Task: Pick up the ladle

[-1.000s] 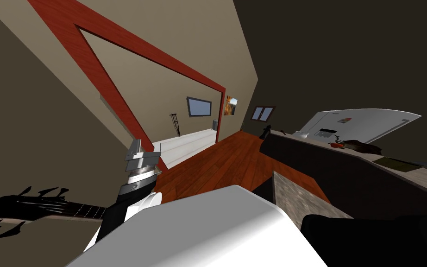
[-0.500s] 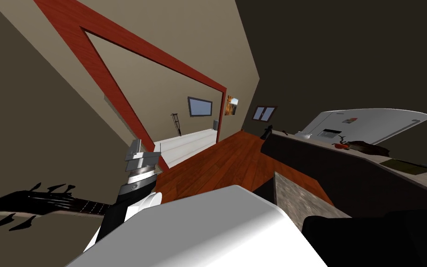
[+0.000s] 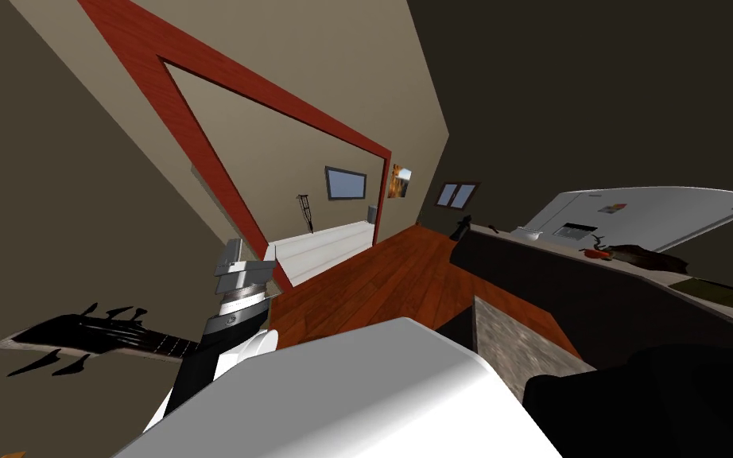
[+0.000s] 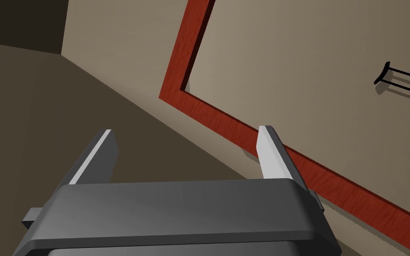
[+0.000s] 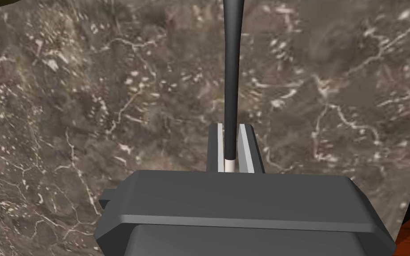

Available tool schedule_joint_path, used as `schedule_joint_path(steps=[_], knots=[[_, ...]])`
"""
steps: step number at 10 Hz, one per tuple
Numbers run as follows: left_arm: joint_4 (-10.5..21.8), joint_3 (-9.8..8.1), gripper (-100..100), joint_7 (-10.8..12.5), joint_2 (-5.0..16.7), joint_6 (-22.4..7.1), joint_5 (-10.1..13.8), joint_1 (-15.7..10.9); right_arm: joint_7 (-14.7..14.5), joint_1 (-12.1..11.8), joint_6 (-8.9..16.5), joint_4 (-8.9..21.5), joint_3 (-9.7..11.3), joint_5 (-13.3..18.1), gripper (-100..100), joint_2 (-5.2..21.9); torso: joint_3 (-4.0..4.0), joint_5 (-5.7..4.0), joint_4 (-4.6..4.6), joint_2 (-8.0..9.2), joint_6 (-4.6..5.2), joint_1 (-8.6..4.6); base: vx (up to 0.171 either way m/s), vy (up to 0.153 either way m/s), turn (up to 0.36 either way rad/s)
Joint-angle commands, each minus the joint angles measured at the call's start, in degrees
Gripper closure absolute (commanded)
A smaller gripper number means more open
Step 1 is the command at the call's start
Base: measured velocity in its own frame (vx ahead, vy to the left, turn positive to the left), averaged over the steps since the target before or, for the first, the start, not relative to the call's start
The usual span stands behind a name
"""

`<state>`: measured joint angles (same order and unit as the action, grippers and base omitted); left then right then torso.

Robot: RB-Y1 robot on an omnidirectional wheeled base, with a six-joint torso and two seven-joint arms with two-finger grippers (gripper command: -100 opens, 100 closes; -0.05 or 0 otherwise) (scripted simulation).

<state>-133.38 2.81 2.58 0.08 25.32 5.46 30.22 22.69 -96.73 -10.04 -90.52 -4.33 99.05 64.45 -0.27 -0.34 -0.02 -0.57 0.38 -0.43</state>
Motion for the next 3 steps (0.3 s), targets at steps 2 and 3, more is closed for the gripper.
schedule_joint_path(steps=[2, 3], knots=[[0.00, 0.00, 0, 0.00, 0.00, 0.00, 0.00, 0.00, 1.05, -0.54, 0.09, -0.44, -0.06, 0.35, 100, 0.44, 0.00, 0.00, 0.00, 0.01, 0.02, 0.00, -0.005, 0.005, 0.018], [0.00, 0.00, 0, 0.00, 0.00, 0.00, 0.00, 0.00, 1.25, -0.58, 0.12, -0.49, -0.06, 0.39, 0, 0.49, 0.01, -0.02, 0.01, 0.01, 0.04, -0.03, 0.000, 0.000, 0.000]])
